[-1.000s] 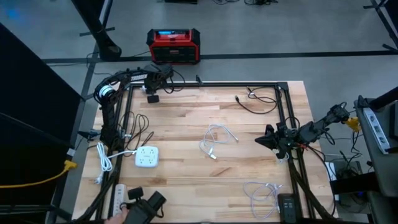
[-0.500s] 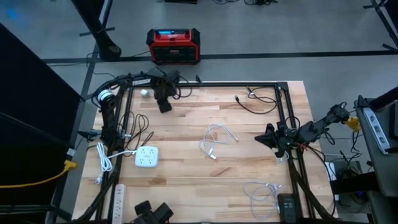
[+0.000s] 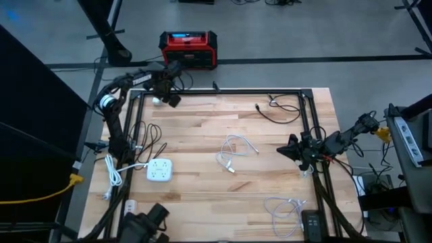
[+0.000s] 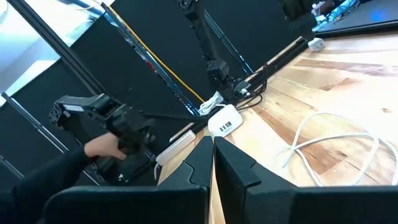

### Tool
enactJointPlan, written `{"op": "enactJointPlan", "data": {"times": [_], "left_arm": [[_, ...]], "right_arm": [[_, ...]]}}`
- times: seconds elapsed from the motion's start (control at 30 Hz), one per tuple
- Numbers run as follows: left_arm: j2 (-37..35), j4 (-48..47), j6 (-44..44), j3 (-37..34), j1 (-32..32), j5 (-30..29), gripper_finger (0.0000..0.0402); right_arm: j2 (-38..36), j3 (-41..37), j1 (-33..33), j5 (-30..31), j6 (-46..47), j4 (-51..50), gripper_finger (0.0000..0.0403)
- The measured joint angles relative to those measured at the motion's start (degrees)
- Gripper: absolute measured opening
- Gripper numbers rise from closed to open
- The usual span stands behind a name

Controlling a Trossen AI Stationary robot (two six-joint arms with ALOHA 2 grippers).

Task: Insert USB
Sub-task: Insert the white charger adapter into the top white outlet extension

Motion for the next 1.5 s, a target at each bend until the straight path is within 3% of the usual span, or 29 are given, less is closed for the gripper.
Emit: {"op": "enactJointPlan", "data": {"times": [0.2, 0.33, 0.6, 0.77, 1.07, 1.5], "left_arm": [[0.0, -1.0, 7.8, -0.4, -0.3, -5.2, 0.0239], [0.6, -0.5, 18.3, -1.2, -0.4, -5.4, 0.0276], [2.9, 4.9, 30.8, -5.5, -0.4, -9.2, 0.0276], [3.0, 9.4, 32.0, -7.6, -0.5, -12.7, 0.0276], [3.2, 9.4, 32.5, -8.9, -0.9, -6.5, 0.0274], [2.6, 9.8, 28.4, -8.0, -5.9, -5.8, 0.0274]], "right_arm": [[0.0, 0.0, 0.0, 0.0, -0.1, -0.4, 0.0], [0.0, 0.0, 0.0, 0.0, -0.7, -0.4, 0.0], [0.0, 0.0, 0.0, 0.1, -0.7, -0.4, 0.0], [0.0, 0.0, 0.0, 0.1, -0.7, -0.4, 0.0], [0.0, 0.0, 0.0, 0.3, -0.6, -0.4, 0.0], [0.0, -0.1, 0.0, 0.5, -1.0, -0.4, 0.0]]}}
